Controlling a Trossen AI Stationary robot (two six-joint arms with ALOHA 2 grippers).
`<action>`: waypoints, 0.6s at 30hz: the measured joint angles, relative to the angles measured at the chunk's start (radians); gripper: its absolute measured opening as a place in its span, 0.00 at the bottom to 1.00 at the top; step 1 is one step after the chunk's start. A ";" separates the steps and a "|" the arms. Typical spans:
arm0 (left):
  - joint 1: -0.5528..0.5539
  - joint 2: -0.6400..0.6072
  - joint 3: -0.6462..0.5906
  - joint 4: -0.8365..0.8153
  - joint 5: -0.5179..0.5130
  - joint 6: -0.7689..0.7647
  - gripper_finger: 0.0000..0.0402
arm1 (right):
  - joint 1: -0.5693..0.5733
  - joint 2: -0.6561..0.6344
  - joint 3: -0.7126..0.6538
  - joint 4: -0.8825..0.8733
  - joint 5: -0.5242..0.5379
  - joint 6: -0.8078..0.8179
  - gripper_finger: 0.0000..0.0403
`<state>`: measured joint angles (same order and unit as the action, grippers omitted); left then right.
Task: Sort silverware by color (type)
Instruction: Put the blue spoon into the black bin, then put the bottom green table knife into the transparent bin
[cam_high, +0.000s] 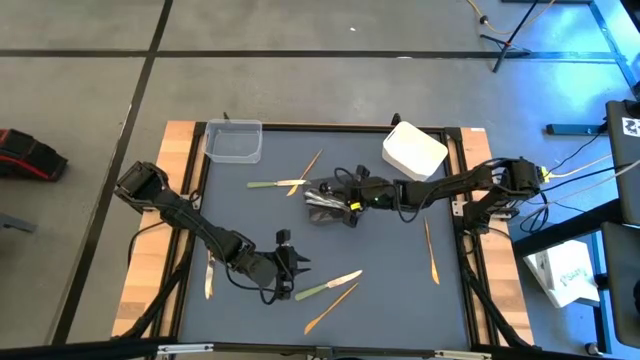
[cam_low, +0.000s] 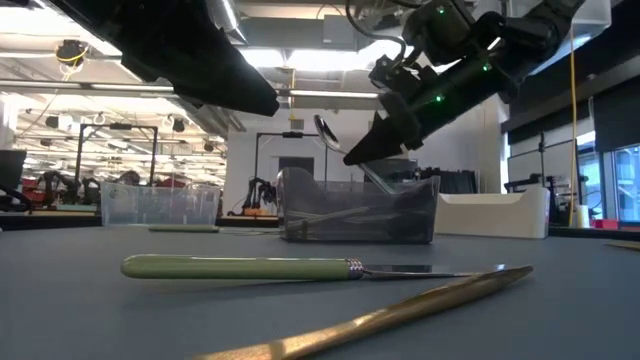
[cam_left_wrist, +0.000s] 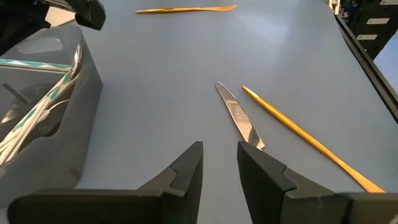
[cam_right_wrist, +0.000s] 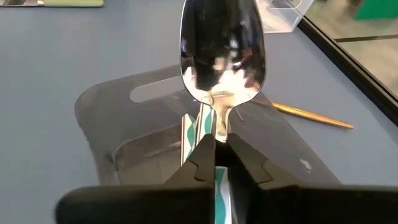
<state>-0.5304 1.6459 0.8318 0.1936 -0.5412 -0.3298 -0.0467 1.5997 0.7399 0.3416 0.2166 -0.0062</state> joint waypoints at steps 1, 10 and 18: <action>0.000 0.000 0.000 0.000 0.000 0.000 0.24 | 0.000 0.000 0.000 0.000 0.000 0.000 0.09; 0.000 0.000 0.000 0.003 0.009 -0.012 0.24 | 0.014 -0.109 -0.001 -0.054 -0.005 -0.052 0.39; 0.038 0.000 0.000 0.003 0.038 -0.056 0.25 | 0.138 -0.379 -0.001 -0.330 0.018 -0.078 0.44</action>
<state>-0.4927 1.6459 0.8321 0.1967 -0.5035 -0.3861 0.0910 1.2205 0.7391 0.0121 0.2344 -0.0845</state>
